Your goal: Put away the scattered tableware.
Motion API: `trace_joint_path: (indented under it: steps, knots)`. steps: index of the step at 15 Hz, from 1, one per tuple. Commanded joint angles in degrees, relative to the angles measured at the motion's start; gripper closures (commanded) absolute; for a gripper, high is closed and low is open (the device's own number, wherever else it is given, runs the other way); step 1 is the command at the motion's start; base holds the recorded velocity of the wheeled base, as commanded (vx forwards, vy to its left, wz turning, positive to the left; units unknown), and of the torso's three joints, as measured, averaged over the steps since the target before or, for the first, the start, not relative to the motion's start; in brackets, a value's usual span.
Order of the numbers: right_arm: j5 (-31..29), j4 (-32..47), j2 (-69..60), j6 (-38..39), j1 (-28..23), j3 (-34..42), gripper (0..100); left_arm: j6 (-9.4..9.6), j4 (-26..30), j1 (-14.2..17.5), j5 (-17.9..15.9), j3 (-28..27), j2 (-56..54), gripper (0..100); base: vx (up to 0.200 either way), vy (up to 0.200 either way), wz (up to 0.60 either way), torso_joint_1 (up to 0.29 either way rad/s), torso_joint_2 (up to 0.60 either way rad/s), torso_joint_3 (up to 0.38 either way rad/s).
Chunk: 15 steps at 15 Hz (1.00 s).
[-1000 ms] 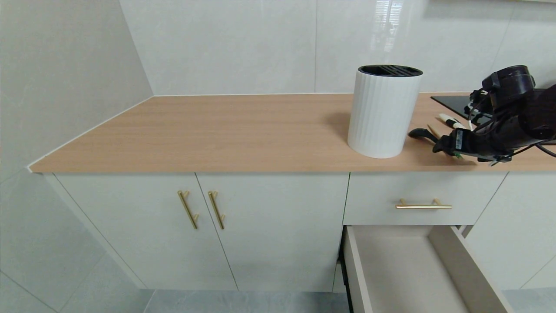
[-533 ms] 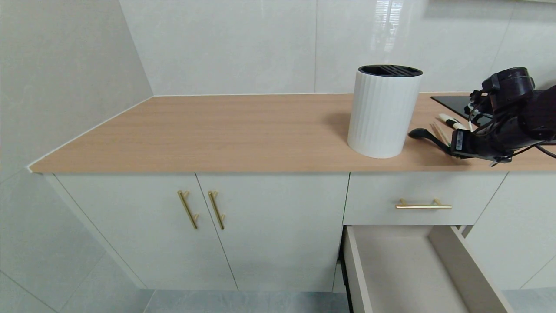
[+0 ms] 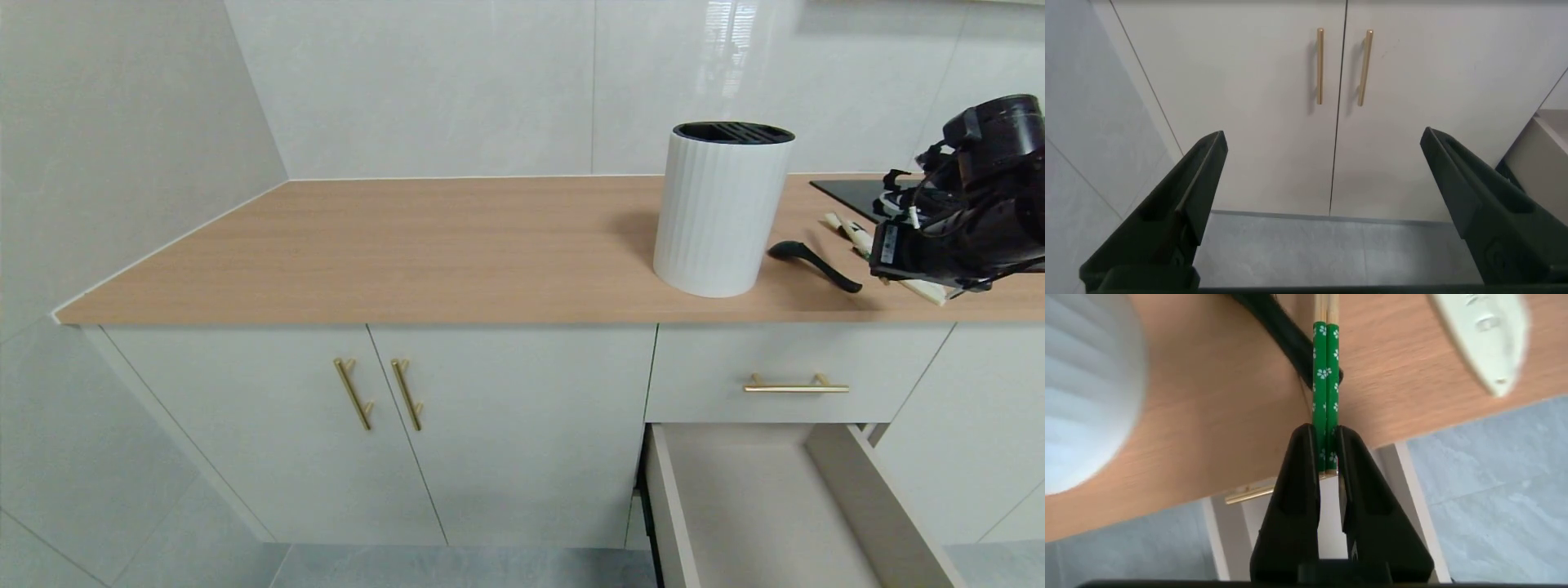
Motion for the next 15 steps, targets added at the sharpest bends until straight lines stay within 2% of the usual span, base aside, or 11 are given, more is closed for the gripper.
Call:
trace_joint_path:
  steps: [1, 3, 5, 6, 8, 11, 15]
  knots:
    - [0.33, 0.21, -6.0, 0.01, 0.18, 2.02, 100, -0.06, 0.0, 0.01, 0.04, 0.01, 0.09, 0, 0.0, 0.0, 0.0, 0.0, 0.0, 0.0]
    - [1.83, 1.08, -15.14, -0.34, 0.27, 8.7, 100, -0.06, 0.0, 0.01, 0.04, 0.01, 0.09, 0, 0.0, 0.0, 0.0, 0.0, 0.0, 0.0]
    - [8.33, 3.02, -23.4, -0.34, 0.27, 12.3, 100, -0.06, 0.0, 0.01, 0.04, 0.01, 0.09, 0, 0.0, 0.0, 0.0, 0.0, 0.0, 0.0]
    - [11.76, 5.92, -26.91, -0.16, 0.62, 13.79, 100, -0.06, 0.0, 0.01, 0.04, 0.01, 0.09, 0, 0.0, 0.0, 0.0, 0.0, 0.0, 0.0]
    - [14.57, 12.25, -34.12, -0.25, 3.17, 16.87, 100, -0.06, 0.0, 0.01, 0.04, 0.01, 0.09, 0, 0.0, 0.0, 0.0, 0.0, 0.0, 0.0]
    - [14.75, 21.91, -42.47, -1.22, 7.92, 22.06, 100, -0.06, 0.0, 0.01, 0.04, 0.01, 0.09, 0, 0.0, 0.0, 0.0, 0.0, 0.0, 0.0]
    - [14.83, 26.57, -45.81, -2.62, 14.68, 29.88, 100, 0.03, 0.0, 0.01, 0.04, 0.01, 0.09, 0, 0.0, 0.0, 0.0, 0.0, 0.0, 0.0]
